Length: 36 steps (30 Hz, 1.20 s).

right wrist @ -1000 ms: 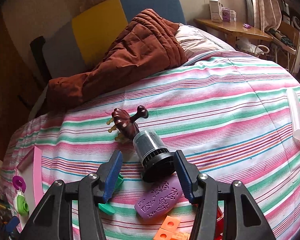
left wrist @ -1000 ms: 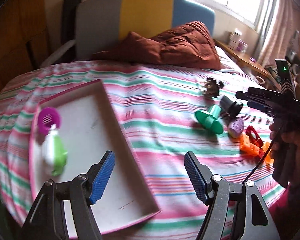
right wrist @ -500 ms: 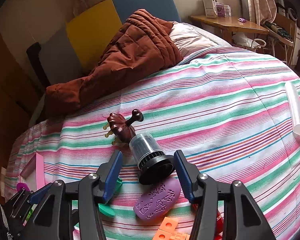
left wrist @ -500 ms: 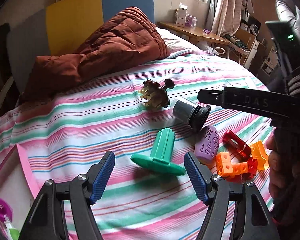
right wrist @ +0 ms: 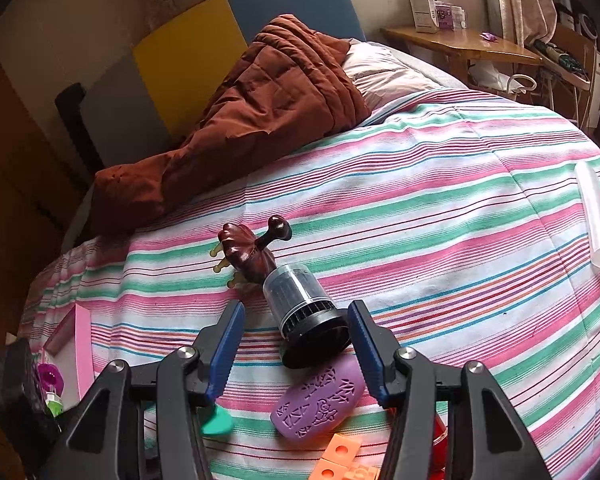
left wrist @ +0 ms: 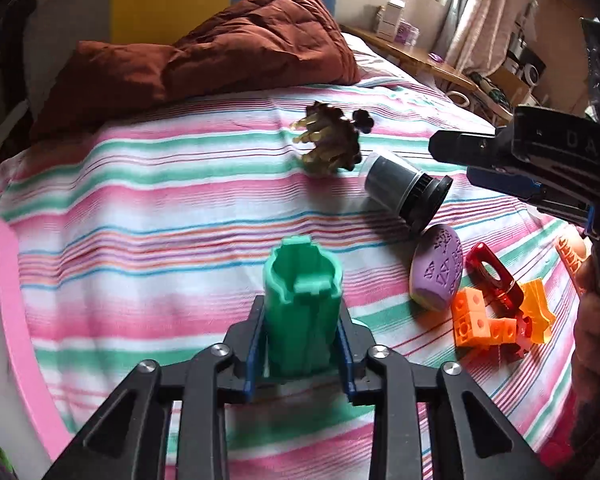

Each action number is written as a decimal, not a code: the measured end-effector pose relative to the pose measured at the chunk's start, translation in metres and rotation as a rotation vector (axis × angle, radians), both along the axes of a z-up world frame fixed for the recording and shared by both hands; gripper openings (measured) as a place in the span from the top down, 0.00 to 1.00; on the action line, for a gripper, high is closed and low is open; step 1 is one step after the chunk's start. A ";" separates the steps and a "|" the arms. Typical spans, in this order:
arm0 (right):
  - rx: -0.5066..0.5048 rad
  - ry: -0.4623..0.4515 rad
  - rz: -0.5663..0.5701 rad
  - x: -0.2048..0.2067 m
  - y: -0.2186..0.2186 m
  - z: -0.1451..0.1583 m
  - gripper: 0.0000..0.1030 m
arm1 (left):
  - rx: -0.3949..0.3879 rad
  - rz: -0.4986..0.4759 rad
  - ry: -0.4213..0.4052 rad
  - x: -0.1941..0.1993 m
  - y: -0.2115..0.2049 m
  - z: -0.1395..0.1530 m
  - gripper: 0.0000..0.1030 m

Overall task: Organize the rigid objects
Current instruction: 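Grasp the green plastic stand with the left gripper while the right gripper grasps the brown wooden massager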

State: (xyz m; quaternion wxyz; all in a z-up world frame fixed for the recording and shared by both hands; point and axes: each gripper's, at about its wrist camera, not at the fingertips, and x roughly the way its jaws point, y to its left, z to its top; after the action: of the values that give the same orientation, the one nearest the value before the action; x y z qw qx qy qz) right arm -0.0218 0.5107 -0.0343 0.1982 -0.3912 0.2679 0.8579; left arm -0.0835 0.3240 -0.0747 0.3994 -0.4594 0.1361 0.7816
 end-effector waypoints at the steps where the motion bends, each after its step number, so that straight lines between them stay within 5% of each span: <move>1: 0.005 -0.002 0.002 0.000 -0.001 0.000 0.47 | 0.007 0.015 0.016 0.006 -0.008 0.000 0.70; 10: 0.042 -0.016 0.035 -0.003 -0.010 -0.003 0.47 | 0.054 0.121 -0.034 0.019 -0.047 0.004 0.70; 19: 0.055 0.006 0.108 -0.017 -0.017 0.003 0.47 | 0.056 0.120 0.002 0.041 -0.074 0.010 0.70; 23: 0.078 -0.027 0.167 -0.051 -0.012 0.004 0.22 | 0.084 0.119 -0.007 0.044 -0.082 0.018 0.70; 31: -0.072 -0.168 0.141 -0.115 0.015 -0.039 0.22 | 0.124 0.133 -0.023 0.045 -0.098 0.033 0.70; 33: -0.042 -0.191 0.145 -0.126 0.012 -0.046 0.30 | 0.122 0.139 -0.024 0.045 -0.101 0.034 0.70; 34: -0.029 -0.193 0.151 -0.129 0.009 -0.050 0.49 | 0.125 0.142 -0.025 0.044 -0.104 0.034 0.70; 36: -0.010 -0.210 0.158 -0.129 0.000 -0.054 0.55 | 0.127 0.154 -0.021 0.043 -0.110 0.036 0.70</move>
State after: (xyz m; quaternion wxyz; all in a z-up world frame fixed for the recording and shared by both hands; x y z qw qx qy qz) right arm -0.1505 0.5111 -0.0883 0.1547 -0.4997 0.2183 0.8238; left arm -0.0401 0.2142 -0.0390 0.3681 -0.4502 0.0464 0.8122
